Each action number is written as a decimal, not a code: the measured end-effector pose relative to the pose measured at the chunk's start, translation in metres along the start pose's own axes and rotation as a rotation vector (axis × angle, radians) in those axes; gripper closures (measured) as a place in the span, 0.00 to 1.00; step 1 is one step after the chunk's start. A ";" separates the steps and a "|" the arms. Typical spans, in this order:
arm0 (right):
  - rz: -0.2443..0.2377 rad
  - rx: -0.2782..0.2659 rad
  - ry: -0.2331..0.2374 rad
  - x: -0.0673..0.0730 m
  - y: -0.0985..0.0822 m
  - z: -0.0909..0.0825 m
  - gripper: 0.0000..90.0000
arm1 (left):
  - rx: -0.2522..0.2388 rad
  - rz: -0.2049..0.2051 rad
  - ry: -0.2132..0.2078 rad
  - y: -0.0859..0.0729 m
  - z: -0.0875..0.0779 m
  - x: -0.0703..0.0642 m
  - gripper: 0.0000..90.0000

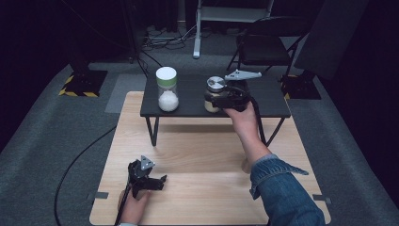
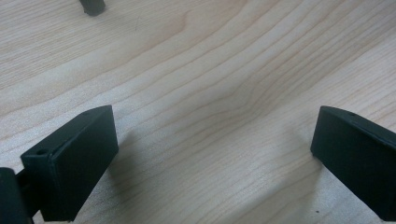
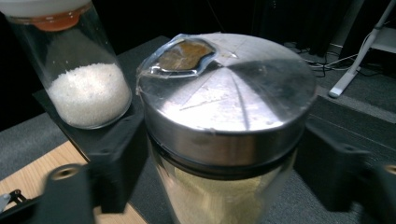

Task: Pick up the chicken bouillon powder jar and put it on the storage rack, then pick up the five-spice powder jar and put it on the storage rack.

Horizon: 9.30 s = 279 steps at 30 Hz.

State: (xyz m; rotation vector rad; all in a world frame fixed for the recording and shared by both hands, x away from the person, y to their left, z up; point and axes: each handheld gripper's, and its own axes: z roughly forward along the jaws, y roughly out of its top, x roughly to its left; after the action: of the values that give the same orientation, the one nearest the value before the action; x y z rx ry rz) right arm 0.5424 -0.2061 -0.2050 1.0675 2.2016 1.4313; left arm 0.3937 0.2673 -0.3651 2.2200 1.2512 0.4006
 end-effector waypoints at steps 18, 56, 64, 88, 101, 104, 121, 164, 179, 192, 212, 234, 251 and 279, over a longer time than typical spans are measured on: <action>-0.028 -0.048 -0.008 0.005 -0.019 -0.035 0.02 | 0.000 0.000 0.000 0.000 0.000 0.000 0.01; -0.062 -0.059 -0.009 0.004 -0.101 -0.120 0.02 | 0.005 0.055 -0.047 0.001 0.000 0.007 0.00; -0.044 -0.035 -0.043 -0.001 -0.124 -0.130 0.02 | 0.004 0.053 -0.045 0.001 0.000 0.007 0.00; 0.012 0.060 -0.106 -0.031 -0.201 -0.154 0.02 | 0.002 0.035 -0.029 0.000 0.000 0.004 0.00; 0.005 0.113 -0.120 -0.034 -0.233 -0.152 0.02 | 0.003 0.035 -0.030 0.000 0.000 0.004 0.00; 0.006 0.122 -0.119 -0.036 -0.242 -0.151 0.02 | 0.002 0.035 -0.029 0.000 0.000 0.004 0.00; 0.030 0.197 -0.131 -0.046 -0.279 -0.138 0.02 | 0.005 0.031 -0.023 0.001 0.000 0.002 0.00; 0.060 0.333 -0.140 -0.049 -0.280 -0.118 0.00 | 0.005 0.031 -0.023 0.001 0.000 0.002 0.00; 0.060 0.333 -0.140 -0.049 -0.280 -0.118 0.00 | 0.002 0.024 -0.017 0.002 0.001 0.001 0.00; 0.060 0.333 -0.140 -0.049 -0.280 -0.119 0.00 | 0.000 0.022 -0.014 0.001 0.001 0.000 0.00; 0.060 0.333 -0.139 -0.050 -0.280 -0.118 0.00 | 0.004 0.020 -0.013 0.001 0.001 -0.001 0.00; 0.061 0.333 -0.139 -0.050 -0.280 -0.118 0.00 | 0.001 0.014 -0.009 0.001 0.001 -0.002 0.00; 0.066 0.364 -0.134 -0.051 -0.274 -0.120 0.02 | 0.001 0.014 -0.008 0.001 0.001 -0.002 0.00; 0.073 0.333 -0.150 -0.053 -0.277 -0.129 0.01 | 0.001 0.014 -0.008 0.001 0.001 -0.002 0.00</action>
State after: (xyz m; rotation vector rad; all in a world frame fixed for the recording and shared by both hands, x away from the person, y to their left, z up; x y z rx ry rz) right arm 0.3841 -0.3903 -0.3972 1.3274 2.3624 0.9927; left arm 0.3941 0.2646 -0.3650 2.2304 1.2323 0.3958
